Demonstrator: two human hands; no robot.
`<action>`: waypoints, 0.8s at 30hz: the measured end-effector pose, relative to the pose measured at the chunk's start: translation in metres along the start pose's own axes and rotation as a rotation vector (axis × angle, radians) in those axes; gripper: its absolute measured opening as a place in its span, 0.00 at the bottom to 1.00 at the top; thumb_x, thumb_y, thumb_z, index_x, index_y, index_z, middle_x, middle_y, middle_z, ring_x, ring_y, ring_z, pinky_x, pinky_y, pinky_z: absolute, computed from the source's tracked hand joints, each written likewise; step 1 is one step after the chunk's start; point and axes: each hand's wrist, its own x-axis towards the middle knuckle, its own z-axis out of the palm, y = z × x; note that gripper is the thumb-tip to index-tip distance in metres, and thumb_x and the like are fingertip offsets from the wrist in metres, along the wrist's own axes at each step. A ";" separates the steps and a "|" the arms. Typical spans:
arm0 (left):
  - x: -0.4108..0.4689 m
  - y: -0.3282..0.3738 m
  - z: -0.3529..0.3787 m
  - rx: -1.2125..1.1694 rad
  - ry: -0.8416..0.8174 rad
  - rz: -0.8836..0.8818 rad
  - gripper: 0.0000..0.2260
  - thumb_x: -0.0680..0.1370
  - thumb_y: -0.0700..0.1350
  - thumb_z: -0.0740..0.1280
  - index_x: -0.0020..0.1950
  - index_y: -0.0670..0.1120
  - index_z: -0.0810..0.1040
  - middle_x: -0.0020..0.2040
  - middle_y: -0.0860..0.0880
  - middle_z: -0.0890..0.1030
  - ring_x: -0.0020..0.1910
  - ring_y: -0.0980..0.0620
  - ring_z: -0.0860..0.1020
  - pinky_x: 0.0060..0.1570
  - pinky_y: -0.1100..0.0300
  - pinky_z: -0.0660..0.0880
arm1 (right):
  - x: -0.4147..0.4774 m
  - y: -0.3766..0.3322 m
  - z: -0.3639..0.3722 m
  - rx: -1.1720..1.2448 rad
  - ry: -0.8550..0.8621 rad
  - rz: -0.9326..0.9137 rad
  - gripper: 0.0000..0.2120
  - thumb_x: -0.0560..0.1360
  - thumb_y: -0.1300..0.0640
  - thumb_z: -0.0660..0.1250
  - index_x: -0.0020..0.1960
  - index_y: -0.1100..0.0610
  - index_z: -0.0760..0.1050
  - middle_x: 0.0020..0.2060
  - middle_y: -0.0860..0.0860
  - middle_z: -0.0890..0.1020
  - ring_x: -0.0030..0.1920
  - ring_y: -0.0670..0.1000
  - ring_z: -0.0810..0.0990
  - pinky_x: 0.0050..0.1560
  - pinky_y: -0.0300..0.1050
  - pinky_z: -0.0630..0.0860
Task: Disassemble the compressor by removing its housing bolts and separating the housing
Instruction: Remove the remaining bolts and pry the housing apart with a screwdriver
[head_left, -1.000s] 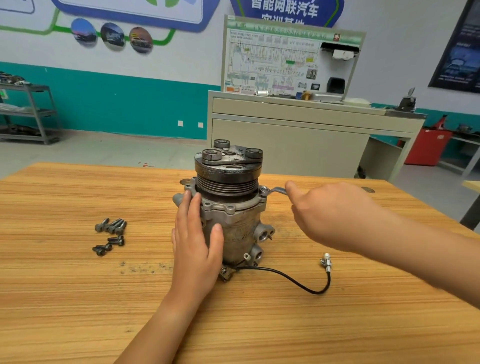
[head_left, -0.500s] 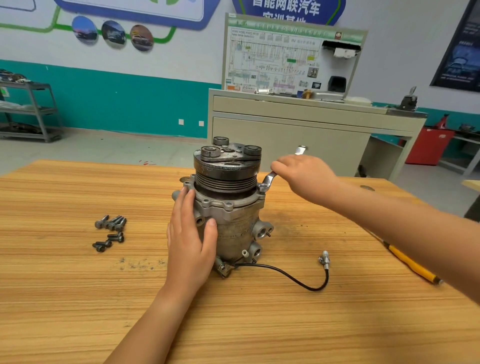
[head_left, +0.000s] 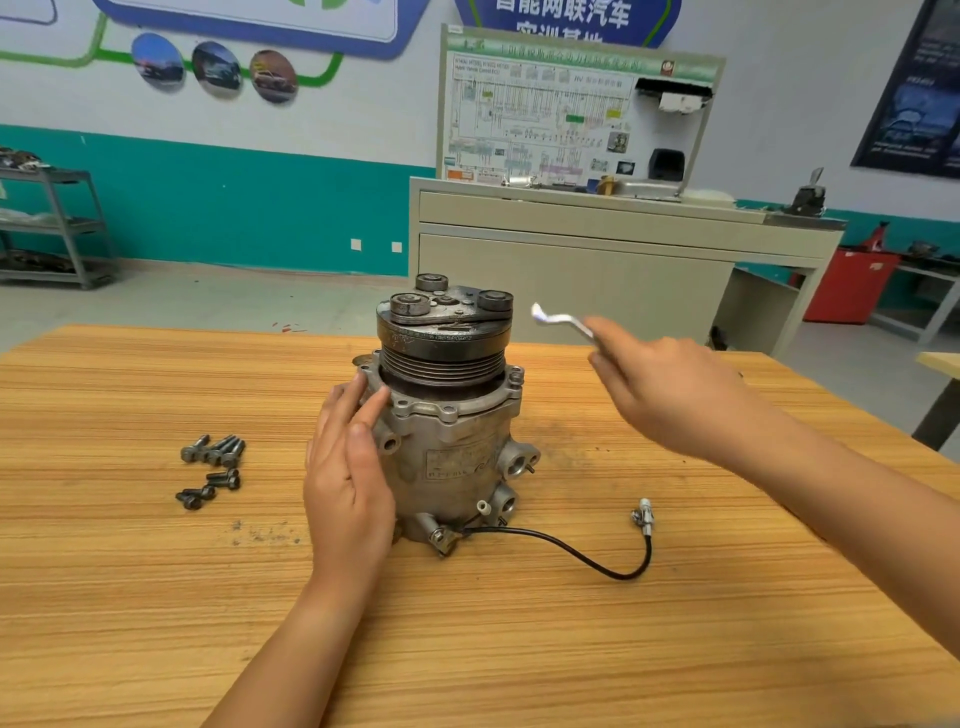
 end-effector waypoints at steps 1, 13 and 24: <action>0.001 0.000 0.000 -0.006 0.016 -0.016 0.17 0.80 0.53 0.48 0.62 0.55 0.71 0.65 0.65 0.67 0.72 0.57 0.62 0.71 0.62 0.57 | -0.007 -0.002 -0.002 -0.057 -0.067 -0.009 0.17 0.80 0.50 0.48 0.69 0.49 0.58 0.29 0.46 0.71 0.27 0.48 0.67 0.24 0.40 0.57; 0.000 -0.004 0.001 -0.014 -0.029 -0.015 0.17 0.79 0.45 0.53 0.67 0.54 0.67 0.66 0.68 0.64 0.70 0.66 0.61 0.69 0.68 0.58 | -0.003 -0.025 -0.009 -0.296 -0.296 -0.012 0.15 0.80 0.59 0.53 0.66 0.52 0.59 0.28 0.47 0.69 0.26 0.46 0.66 0.22 0.40 0.58; -0.001 0.001 -0.002 -0.105 -0.086 -0.118 0.18 0.79 0.49 0.55 0.64 0.69 0.60 0.67 0.68 0.64 0.70 0.67 0.60 0.66 0.73 0.59 | 0.001 -0.033 -0.017 -0.379 -0.349 -0.081 0.14 0.80 0.51 0.47 0.60 0.55 0.64 0.27 0.47 0.67 0.26 0.46 0.65 0.23 0.40 0.58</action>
